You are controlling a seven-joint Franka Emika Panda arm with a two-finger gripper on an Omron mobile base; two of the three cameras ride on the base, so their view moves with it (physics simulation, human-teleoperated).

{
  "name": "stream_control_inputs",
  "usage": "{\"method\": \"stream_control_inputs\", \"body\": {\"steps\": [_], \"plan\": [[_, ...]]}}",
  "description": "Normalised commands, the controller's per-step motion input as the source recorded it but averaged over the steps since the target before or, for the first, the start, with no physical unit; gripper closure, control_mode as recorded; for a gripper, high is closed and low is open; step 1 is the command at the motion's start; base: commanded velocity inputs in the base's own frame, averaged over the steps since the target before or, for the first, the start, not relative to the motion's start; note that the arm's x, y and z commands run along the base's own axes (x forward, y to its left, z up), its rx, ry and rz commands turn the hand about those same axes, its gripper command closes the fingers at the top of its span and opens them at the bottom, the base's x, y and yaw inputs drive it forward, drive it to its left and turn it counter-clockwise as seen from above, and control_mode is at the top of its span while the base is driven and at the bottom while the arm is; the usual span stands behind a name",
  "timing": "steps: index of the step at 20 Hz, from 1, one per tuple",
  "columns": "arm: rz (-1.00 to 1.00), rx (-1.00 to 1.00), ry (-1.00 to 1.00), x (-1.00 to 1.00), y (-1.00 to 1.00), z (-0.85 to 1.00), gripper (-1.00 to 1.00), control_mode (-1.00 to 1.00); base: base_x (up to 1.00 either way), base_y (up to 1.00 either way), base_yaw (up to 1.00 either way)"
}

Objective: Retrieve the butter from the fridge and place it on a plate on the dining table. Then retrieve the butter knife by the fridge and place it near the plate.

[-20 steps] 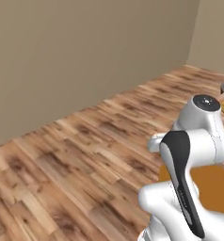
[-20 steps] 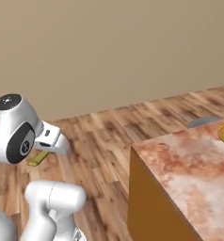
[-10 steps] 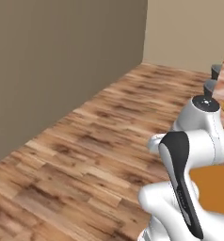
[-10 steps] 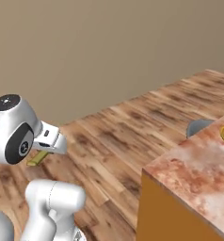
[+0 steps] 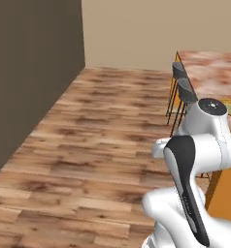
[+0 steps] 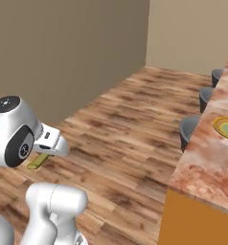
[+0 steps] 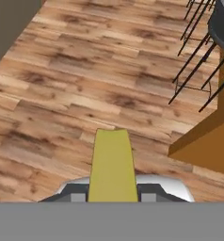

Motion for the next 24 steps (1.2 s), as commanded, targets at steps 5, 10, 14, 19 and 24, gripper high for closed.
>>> {"method": "stream_control_inputs", "body": {"steps": [5,10,14,19,24], "plan": [[0.0,0.0,0.0,0.0,0.0,0.0,1.0,1.0,0.98,0.66,-0.71],[0.0,0.0,0.0,0.0,0.0,0.0,1.0,1.0,0.97,0.68,-0.7],[0.0,0.0,0.0,0.0,0.0,0.0,1.0,1.0,0.9,0.74,-0.68],[0.0,0.0,0.0,0.0,0.0,0.0,1.0,1.0,0.8,0.75,-0.68],[0.0,0.0,0.0,0.0,0.0,0.0,1.0,1.0,0.4,0.66,-0.73]]}}
